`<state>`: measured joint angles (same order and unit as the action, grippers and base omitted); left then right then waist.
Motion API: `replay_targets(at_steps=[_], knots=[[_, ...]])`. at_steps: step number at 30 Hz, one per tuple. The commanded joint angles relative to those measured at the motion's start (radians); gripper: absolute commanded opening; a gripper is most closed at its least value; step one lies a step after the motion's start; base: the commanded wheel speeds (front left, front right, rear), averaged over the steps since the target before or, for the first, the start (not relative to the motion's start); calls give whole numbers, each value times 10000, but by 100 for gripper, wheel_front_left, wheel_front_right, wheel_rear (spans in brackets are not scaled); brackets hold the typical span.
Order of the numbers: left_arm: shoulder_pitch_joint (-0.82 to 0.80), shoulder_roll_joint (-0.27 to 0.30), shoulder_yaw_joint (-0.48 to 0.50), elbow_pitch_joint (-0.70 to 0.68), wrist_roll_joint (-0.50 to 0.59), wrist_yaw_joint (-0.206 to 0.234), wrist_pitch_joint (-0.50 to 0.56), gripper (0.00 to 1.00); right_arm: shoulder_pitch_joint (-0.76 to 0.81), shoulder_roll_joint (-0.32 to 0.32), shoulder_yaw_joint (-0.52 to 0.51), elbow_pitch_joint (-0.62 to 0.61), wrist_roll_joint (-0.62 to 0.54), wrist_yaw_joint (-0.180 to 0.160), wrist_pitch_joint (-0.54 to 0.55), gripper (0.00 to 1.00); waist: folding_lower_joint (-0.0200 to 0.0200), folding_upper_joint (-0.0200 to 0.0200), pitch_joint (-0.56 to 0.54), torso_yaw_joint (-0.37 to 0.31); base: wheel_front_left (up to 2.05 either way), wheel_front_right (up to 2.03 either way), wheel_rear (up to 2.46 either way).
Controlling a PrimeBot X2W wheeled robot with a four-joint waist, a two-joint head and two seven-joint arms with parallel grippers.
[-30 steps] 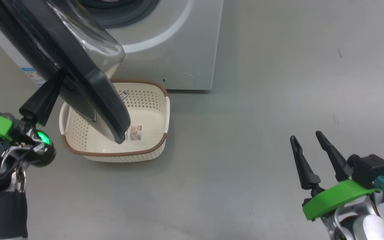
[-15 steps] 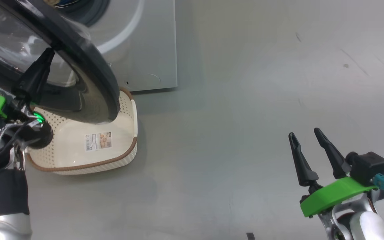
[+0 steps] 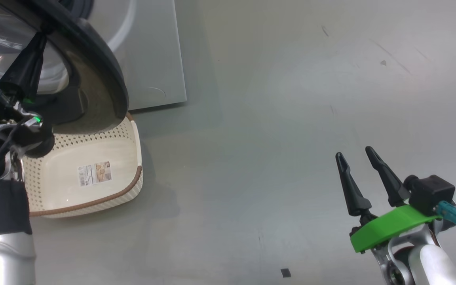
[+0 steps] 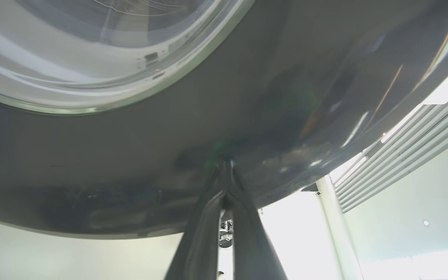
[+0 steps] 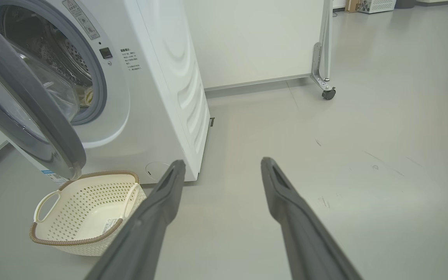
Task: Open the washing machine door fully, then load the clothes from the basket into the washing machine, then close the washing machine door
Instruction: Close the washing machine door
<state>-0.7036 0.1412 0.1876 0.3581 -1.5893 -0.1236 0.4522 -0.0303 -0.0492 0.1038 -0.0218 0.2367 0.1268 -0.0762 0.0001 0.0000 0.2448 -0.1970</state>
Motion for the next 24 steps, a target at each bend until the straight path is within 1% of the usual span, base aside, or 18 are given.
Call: replay_targets(at_steps=[1, 9, 17, 24], knots=[[-522, 291, 268, -293, 116, -71, -63, 0, -355, -23, 231, -258, 61, 39, -130, 100, -1, 0, 1, -67, 0, 0, 0], [-429, 204, 407, -356, 30, -71, -79, 0, -409, -18, 163, -163, 77, 39, -192, 100, -1, 0, -22, -126, 0, 0, 0], [233, 14, 416, -620, 42, -71, 29, 0, -406, -15, -73, -157, -13, 39, -234, 100, -1, 0, -131, 189, 0, 0, 0], [1116, -233, 626, -963, 70, -71, -239, 0, -376, -14, -221, -122, -116, 39, -242, 100, -1, 0, -408, 533, 0, 0, 0]])
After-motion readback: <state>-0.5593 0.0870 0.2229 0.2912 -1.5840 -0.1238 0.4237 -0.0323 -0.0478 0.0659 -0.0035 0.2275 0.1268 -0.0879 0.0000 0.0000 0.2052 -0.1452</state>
